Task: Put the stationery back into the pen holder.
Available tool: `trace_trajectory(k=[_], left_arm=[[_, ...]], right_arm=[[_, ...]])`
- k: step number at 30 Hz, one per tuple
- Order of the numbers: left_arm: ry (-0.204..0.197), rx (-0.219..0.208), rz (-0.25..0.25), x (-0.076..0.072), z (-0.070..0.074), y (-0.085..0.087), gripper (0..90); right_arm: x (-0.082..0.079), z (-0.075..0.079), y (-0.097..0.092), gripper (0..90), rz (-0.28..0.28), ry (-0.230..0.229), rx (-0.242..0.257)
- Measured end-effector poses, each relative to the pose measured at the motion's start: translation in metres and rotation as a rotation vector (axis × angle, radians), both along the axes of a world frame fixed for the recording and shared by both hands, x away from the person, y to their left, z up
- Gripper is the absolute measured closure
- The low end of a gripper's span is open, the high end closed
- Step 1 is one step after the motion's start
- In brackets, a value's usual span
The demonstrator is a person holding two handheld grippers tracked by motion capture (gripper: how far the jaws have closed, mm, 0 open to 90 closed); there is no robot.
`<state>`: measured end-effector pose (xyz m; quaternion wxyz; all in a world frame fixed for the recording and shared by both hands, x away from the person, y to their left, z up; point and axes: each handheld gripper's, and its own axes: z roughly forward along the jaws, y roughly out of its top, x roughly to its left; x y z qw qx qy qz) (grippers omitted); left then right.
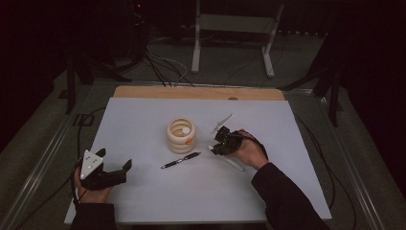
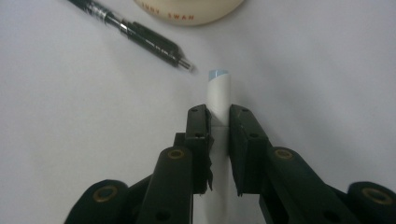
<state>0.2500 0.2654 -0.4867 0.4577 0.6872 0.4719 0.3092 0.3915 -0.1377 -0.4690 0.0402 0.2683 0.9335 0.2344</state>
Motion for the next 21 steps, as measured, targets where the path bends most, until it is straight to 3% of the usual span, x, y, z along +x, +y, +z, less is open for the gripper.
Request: trace_trajectory(k=[9,21], left_arm=[[0.000,-0.001,0.000,0.000,0.000,0.000,0.2],[0.000,0.000,0.000,0.000,0.000,0.000,0.2]], right_arm=[[0.001,0.017,-0.001,79.4,-0.023,-0.047,0.052],[0.003,0.026,-0.005,79.4,-0.074,-0.088,0.124]])
